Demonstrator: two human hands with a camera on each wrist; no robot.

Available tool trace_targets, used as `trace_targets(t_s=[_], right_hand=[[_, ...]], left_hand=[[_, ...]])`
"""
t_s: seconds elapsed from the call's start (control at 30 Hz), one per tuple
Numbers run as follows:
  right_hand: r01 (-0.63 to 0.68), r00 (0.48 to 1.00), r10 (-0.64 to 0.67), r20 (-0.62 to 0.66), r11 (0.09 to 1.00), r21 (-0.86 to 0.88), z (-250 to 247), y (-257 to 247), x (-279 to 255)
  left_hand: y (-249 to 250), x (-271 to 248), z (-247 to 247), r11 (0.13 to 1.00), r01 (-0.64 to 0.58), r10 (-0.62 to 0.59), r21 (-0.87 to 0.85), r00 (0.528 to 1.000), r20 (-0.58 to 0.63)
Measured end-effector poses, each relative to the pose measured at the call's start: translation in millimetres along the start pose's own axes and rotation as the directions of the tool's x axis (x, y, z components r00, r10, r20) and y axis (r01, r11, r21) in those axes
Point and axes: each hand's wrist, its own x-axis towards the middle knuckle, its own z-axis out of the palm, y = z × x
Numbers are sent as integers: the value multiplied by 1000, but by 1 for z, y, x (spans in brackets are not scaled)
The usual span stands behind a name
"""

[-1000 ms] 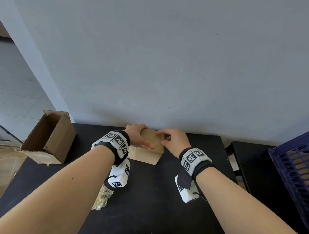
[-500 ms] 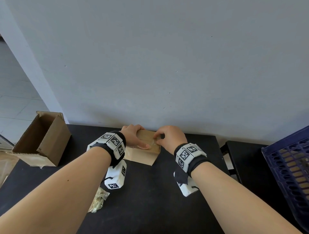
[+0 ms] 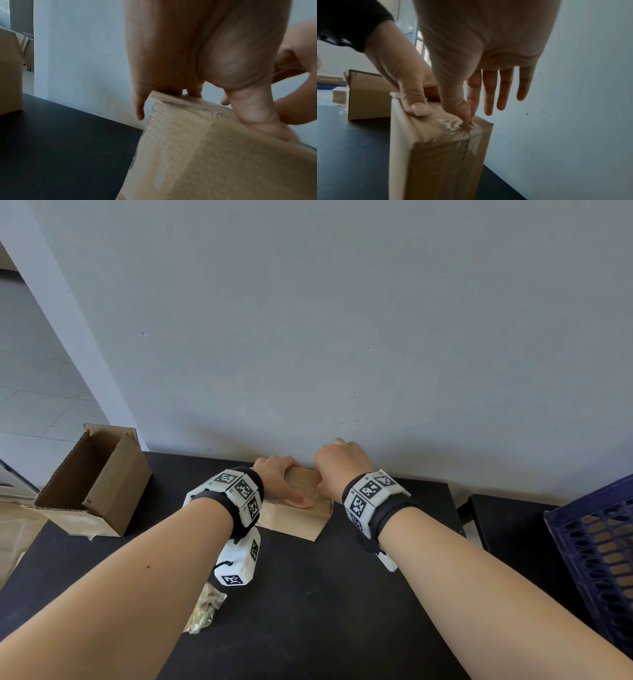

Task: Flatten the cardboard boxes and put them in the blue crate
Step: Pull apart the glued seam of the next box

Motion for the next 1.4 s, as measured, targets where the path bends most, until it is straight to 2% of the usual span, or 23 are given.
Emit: trace_targets(t_s=[0.17, 0.27, 0.4, 0.57, 0.67, 0.73, 0.8, 0.97, 1.27, 1.4], right_hand=[[50, 998, -46, 34, 990, -132, -1, -6, 9], [52, 998, -49, 28, 994, -97, -2, -1, 9], [34, 998, -38, 52, 996, 81, 2, 8, 6], [-2, 995, -28, 93, 951, 309, 13, 20, 6], [-1, 1000, 0, 4, 913, 409, 20, 33, 0], [-23, 994, 78, -79, 840, 542, 24, 41, -3], [-26, 988, 113, -101, 780, 625, 23, 44, -8], [20, 998, 18, -55, 777, 629, 22, 31, -16], [64, 996, -11, -88, 778, 625, 31, 23, -10], [49, 995, 18, -101, 780, 624, 35, 27, -14]], left_hand=[[2, 1, 0, 1000, 1, -1, 11, 1000, -10], [2, 1, -1, 1000, 3, -3, 2, 1000, -9], [2, 2, 0, 1000, 11, -11, 2, 1000, -1], [2, 2, 0, 1000, 15, -15, 3, 1000, -12], [2, 2, -1, 1000, 16, -16, 8, 1000, -3], [2, 1, -1, 1000, 20, -20, 1, 1000, 3], [3, 1, -2, 1000, 21, -21, 0, 1000, 6], [2, 1, -2, 1000, 18, -18, 0, 1000, 3], [0, -1, 1, 1000, 22, -22, -6, 1000, -6], [1, -4, 2, 1000, 22, -22, -7, 1000, -10]])
